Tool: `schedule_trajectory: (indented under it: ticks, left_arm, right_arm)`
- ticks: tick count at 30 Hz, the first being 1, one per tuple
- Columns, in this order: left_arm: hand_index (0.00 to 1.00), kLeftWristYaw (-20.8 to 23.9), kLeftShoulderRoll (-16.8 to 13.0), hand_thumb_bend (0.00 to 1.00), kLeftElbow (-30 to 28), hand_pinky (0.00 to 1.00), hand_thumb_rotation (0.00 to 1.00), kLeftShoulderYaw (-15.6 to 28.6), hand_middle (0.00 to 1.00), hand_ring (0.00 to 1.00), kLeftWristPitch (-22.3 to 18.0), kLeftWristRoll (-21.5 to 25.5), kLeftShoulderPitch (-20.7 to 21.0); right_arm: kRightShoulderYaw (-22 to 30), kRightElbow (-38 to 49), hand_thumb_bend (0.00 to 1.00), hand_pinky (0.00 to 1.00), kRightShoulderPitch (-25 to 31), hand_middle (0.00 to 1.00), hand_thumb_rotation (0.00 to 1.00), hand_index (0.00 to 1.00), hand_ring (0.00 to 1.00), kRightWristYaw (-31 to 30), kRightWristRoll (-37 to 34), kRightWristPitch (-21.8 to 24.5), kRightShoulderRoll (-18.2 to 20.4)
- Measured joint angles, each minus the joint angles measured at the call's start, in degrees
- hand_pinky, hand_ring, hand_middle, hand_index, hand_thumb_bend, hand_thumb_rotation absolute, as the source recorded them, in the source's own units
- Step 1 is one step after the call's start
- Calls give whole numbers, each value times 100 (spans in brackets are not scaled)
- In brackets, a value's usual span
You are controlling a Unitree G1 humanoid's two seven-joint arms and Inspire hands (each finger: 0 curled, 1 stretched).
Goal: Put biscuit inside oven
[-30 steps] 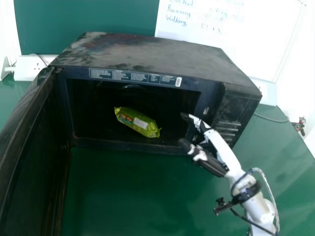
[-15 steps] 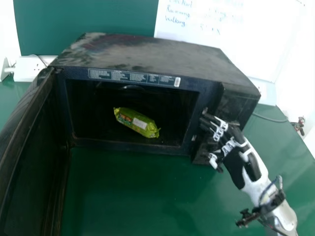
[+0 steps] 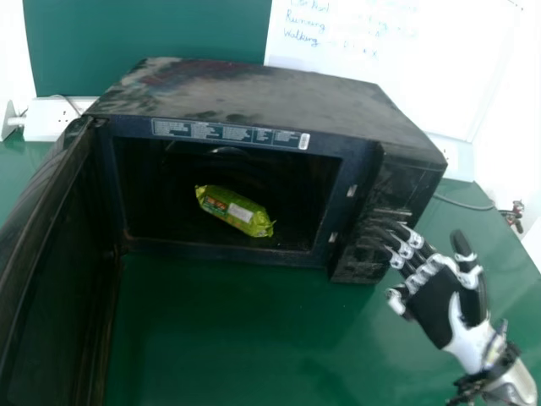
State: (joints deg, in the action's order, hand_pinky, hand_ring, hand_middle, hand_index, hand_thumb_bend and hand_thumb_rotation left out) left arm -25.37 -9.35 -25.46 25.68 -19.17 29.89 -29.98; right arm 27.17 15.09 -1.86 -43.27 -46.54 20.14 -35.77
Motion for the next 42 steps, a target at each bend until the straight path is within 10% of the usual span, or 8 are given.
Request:
schedule_trajectory:
  ticks: [10,15,26,30,42]
  left_arm:
    - [100,-97,-16,100,99,97,100,0,97,96,-84,-156,10]
    - [99,-239,-35,100,221,92,100,1,97,96,-214,-158,18]
    - [99,-393,-157,100,490,98,100,-11,98,98,-789,-551,56]
    - [99,-388,-200,100,546,99,100,-29,98,98,-1196,-1058,40]
    - [99,-481,-549,100,1197,100,100,-169,98,98,-2329,-1521,209]
  right_arm:
    - [448,-273,96,0,26,100,87,100,100,-184,-117,202,-173]
    - [569,-335,97,23,26,99,86,100,96,-259,-13,169,-314]
    - [582,-529,100,35,18,100,84,100,100,-296,230,120,-338]
    - [586,-538,100,3,14,100,86,100,100,-307,235,114,-348]
    - [575,-539,95,0,-23,100,84,100,100,-218,351,61,-346]
